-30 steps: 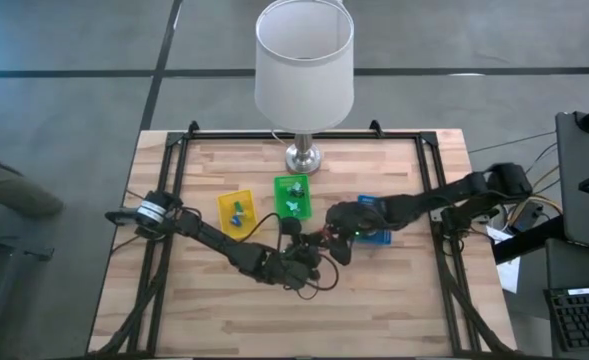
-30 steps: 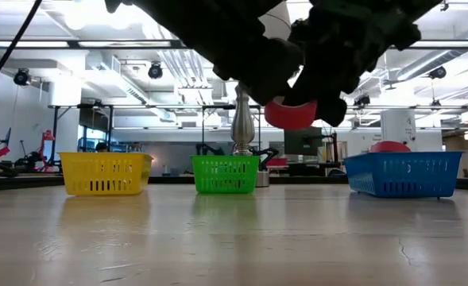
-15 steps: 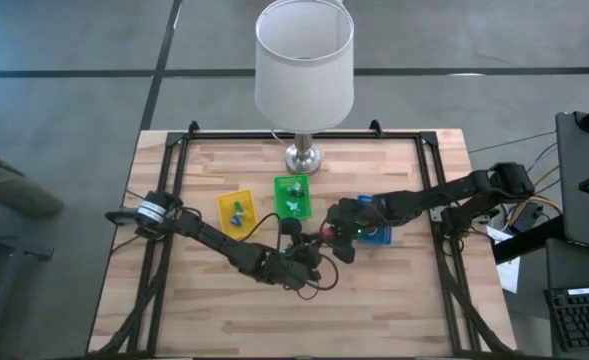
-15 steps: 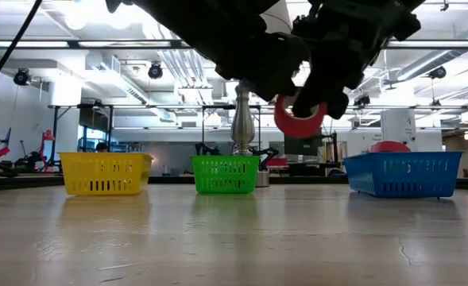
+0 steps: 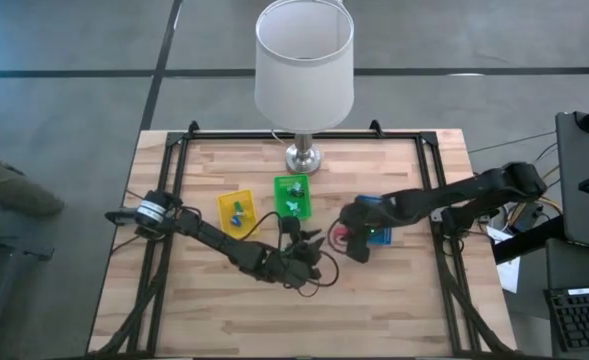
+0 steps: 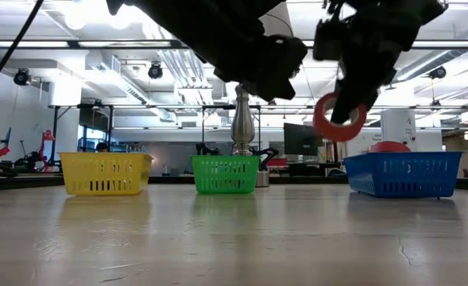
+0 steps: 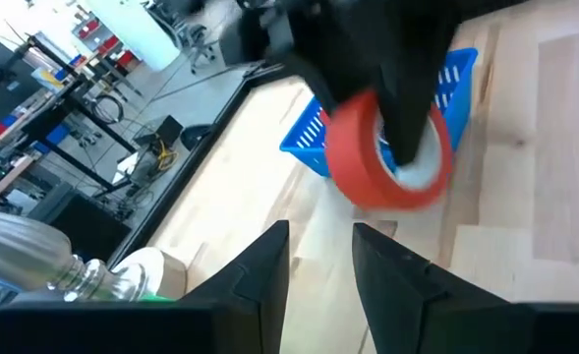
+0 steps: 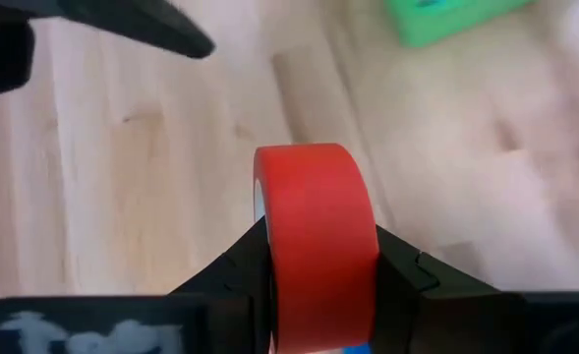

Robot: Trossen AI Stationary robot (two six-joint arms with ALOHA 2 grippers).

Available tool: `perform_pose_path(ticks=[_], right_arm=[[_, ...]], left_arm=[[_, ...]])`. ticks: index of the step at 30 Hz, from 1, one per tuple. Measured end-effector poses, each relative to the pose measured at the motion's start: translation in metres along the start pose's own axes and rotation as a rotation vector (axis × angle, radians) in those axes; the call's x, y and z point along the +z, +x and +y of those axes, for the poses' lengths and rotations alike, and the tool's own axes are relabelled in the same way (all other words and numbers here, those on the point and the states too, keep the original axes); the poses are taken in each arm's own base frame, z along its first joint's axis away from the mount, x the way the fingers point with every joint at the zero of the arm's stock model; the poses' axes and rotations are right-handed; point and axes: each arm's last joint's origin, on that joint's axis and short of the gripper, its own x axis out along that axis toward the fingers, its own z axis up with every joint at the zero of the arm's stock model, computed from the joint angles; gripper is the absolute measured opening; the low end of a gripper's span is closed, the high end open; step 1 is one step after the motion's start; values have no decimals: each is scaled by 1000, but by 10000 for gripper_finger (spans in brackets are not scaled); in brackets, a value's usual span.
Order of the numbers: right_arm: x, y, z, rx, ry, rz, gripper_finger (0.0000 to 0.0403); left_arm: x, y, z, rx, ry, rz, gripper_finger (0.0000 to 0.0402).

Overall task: Pick and place Stapler, Stapler remover, tape
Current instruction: Put the orange tape into the blue bin

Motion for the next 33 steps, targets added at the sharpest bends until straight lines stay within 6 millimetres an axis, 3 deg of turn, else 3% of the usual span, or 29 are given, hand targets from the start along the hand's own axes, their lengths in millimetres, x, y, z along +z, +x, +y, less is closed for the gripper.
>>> perform_pose_path(ticks=[6, 9, 20, 33], right_arm=[[-16, -31, -4, -148, 7, -35, 106], [-30, -38, -11, -195, 31, -29, 107], [-78, -25, -34, -172, 33, 49, 107], [-75, -23, -30, -88, 36, 22, 107]], left_arm=[[-3, 0, 0, -4, -17, 16, 115], [-4, 0, 0, -4, -30, 27, 115], [-10, 1, 0, -5, -71, 42, 115], [-11, 3, 1, -5, -78, 45, 115]])
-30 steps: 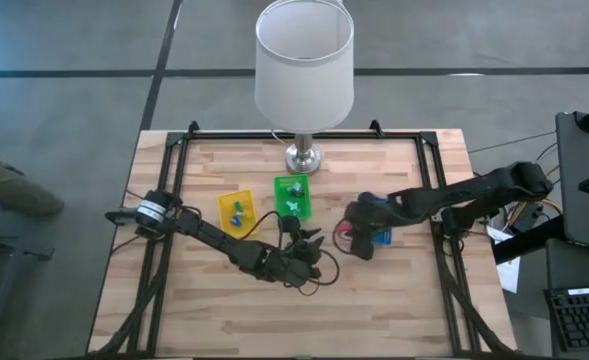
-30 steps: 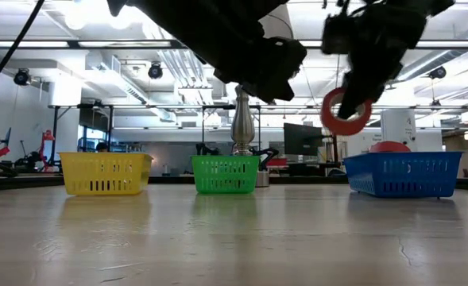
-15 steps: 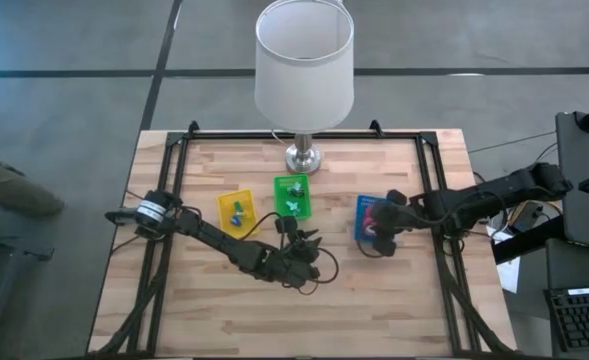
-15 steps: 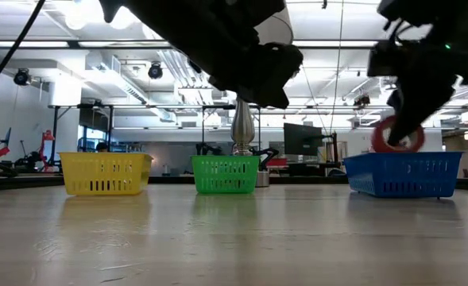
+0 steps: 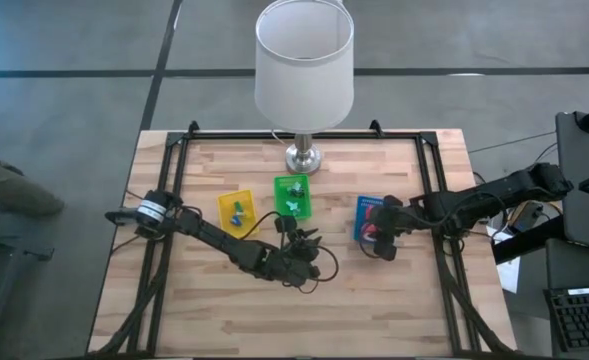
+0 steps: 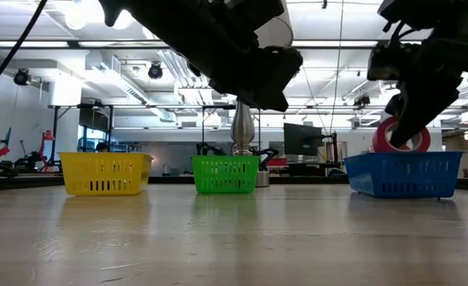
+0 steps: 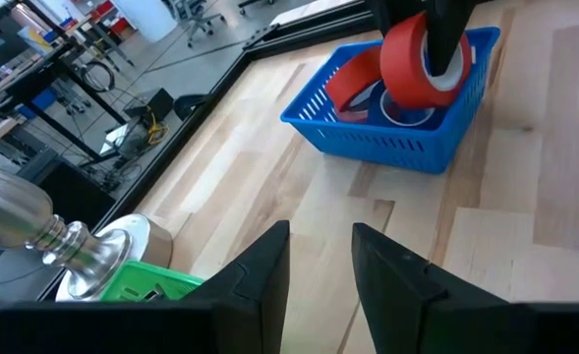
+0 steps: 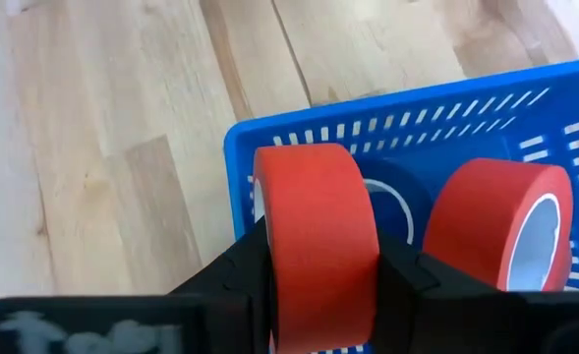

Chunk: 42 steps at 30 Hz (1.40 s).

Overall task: Pick and place Stapler, Stapler remover, tape
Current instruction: Put the orange tape into the blue bin

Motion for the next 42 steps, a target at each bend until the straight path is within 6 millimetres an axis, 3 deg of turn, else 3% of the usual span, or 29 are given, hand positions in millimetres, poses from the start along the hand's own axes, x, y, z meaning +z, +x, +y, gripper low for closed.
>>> perform_pose_path(ticks=[8, 14, 27, 36, 42], right_arm=[[1, 0, -1, -26, -9, -16, 133], [3, 0, -2, -104, -180, -58, 149], [6, 0, -1, -90, -91, -88, 138], [5, 0, -6, -236, -123, -121, 173], [5, 0, -6, -223, -127, -114, 199]], left_arm=[[0, 0, 0, 0, 4, 1, 115], [0, 0, 0, 1, 6, 2, 115], [0, 0, 0, -4, 6, 2, 115], [-1, 0, 0, -5, 9, 4, 115], [-1, 0, 0, -5, 10, 5, 115]])
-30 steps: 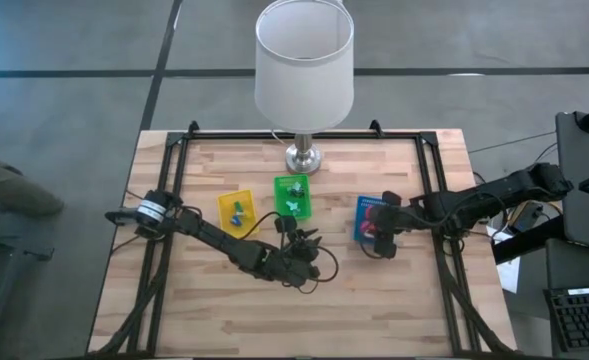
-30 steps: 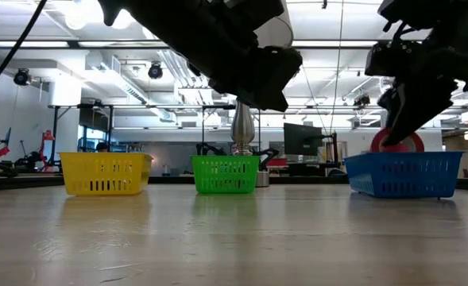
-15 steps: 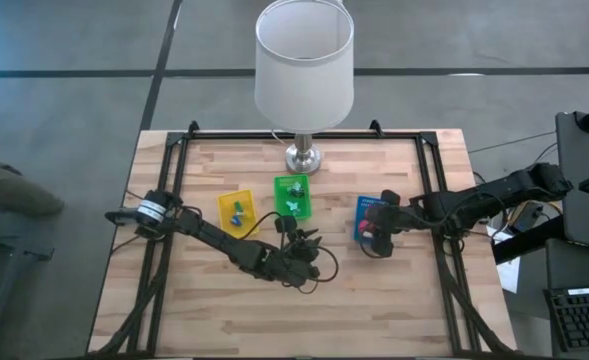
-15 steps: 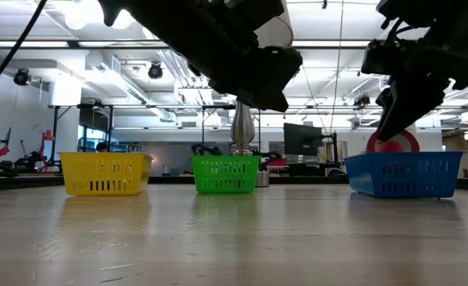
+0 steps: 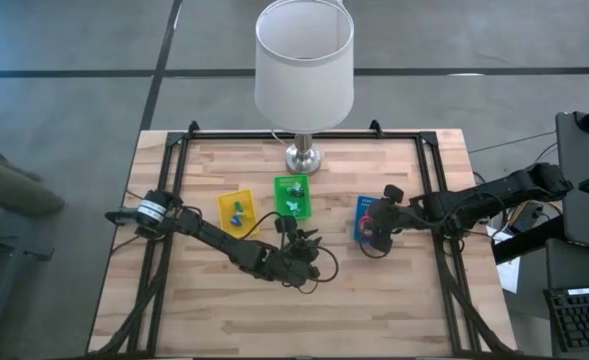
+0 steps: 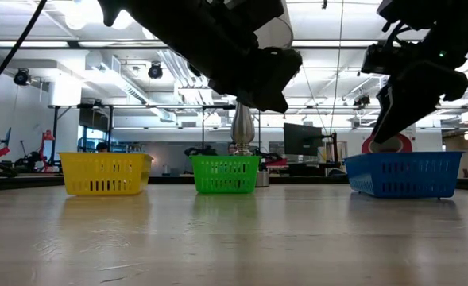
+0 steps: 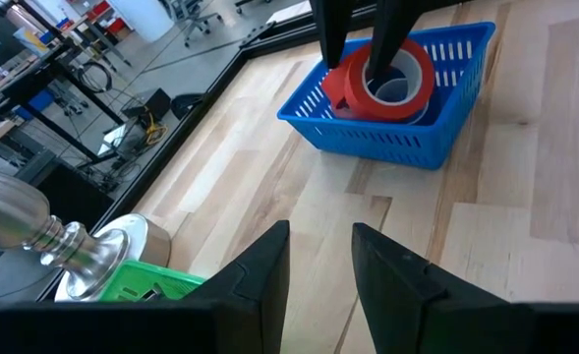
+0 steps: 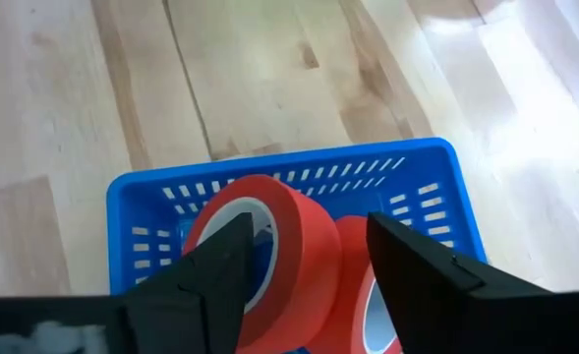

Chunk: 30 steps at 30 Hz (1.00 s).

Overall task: Pick and place Stapler, Stapler remover, tape
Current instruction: Put the orange tape into the blue bin, then return to Home Position

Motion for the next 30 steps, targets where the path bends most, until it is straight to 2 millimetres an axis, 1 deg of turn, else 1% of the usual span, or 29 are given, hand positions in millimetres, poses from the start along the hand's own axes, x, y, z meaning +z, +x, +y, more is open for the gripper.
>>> perform_pose_path(ticks=[4, 8, 10, 12, 15, 18, 21, 23, 25, 28, 30], right_arm=[[-1, -1, -1, 0, -7, 4, 210], [0, -8, -3, 13, -13, -25, 215], [3, -15, -5, 22, 2, -41, 215], [9, -26, -7, 34, 34, -70, 215], [21, -46, -10, 61, 60, -135, 215], [33, -65, -13, 92, 70, -219, 215], [41, -82, -16, 109, 46, -285, 216], [45, -91, -18, 119, 29, -325, 216], [49, -99, -20, 125, 15, -359, 216], [53, -107, -22, 129, -4, -392, 215], [55, -111, -23, 132, -4, -405, 215]], left_arm=[[0, 0, 0, 0, 1, 0, 115], [1, 0, 0, 0, 0, -1, 115], [4, -4, 0, -7, 1, -9, 115], [10, -11, 2, 2, -9, -27, 115], [24, -30, 12, 76, -6, -64, 115], [39, -55, 27, 167, 25, -98, 115], [51, -82, 42, 213, 80, -116, 115], [57, -101, 52, 201, 117, -127, 115], [63, -118, 63, 179, 119, -144, 115], [70, -140, 78, 144, 68, -172, 115], [73, -151, 87, 128, 41, -185, 115]])
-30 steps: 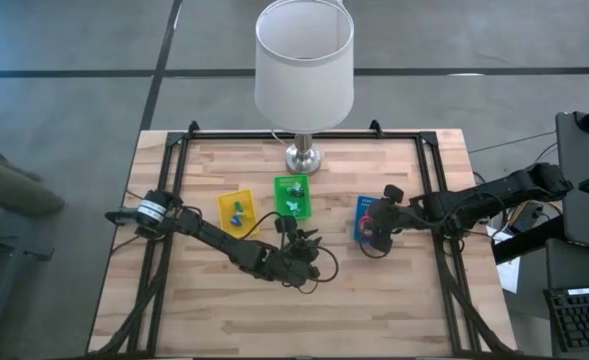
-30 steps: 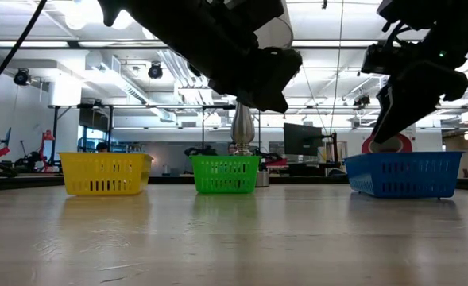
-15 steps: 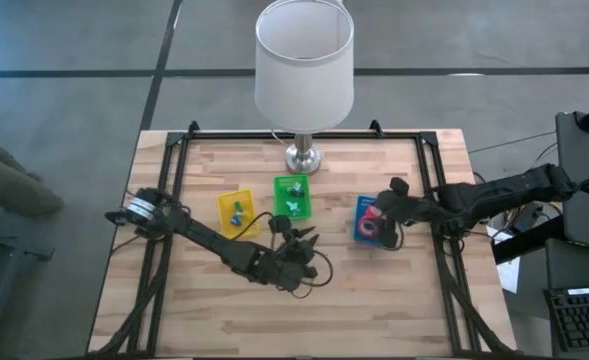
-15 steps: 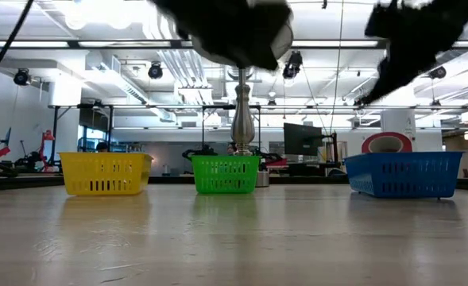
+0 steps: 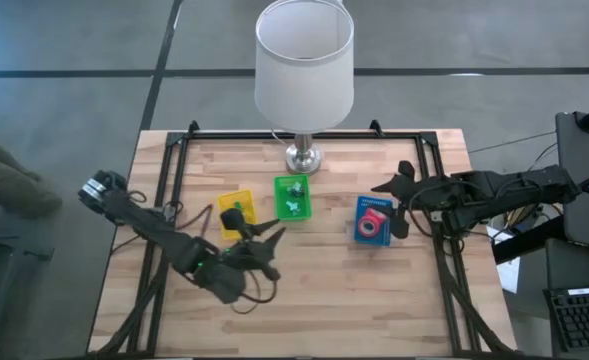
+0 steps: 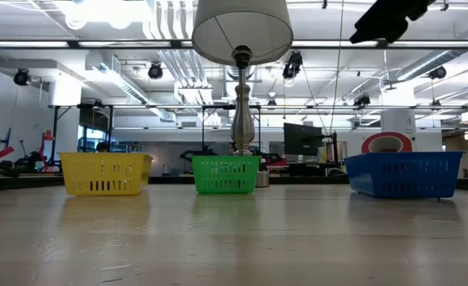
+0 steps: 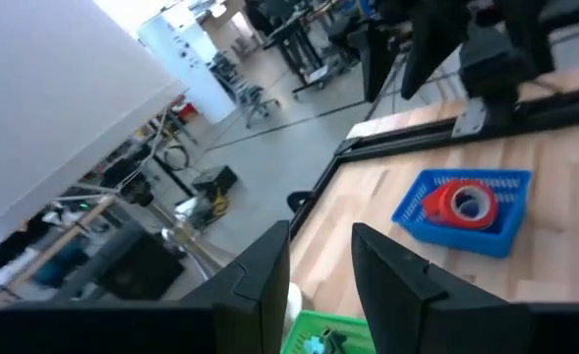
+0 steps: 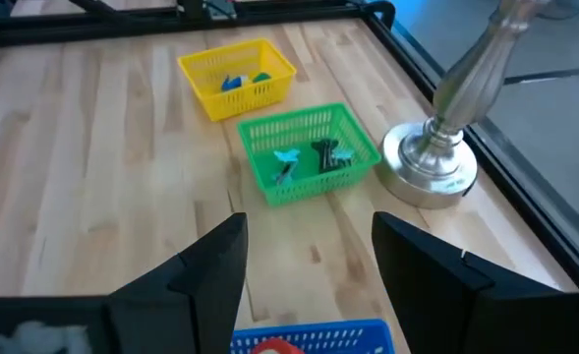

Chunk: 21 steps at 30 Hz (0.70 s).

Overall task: Pick and place Stapler, Stapler remover, tape
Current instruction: Return to Home Position

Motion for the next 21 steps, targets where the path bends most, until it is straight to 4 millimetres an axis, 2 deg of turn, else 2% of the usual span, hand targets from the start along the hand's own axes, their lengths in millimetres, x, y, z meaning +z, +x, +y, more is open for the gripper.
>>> perform_pose_path(ticks=[5, 9, 13, 16, 21], right_arm=[[4, -2, 0, 2, 7, -11, 215], [4, -2, 0, 1, -13, -9, 215], [3, -2, 0, 0, -34, -2, 215], [3, -2, 0, -8, 16, -6, 215], [4, -8, -2, -3, 25, -29, 215]], left_arm=[[4, -13, 26, -17, -125, -3, 115], [-6, -18, 44, -95, -220, 37, 115], [-23, -20, 58, -259, -336, 131, 115], [-42, -21, 59, -351, -379, 188, 115], [-74, -23, 66, -357, -442, 236, 115]])
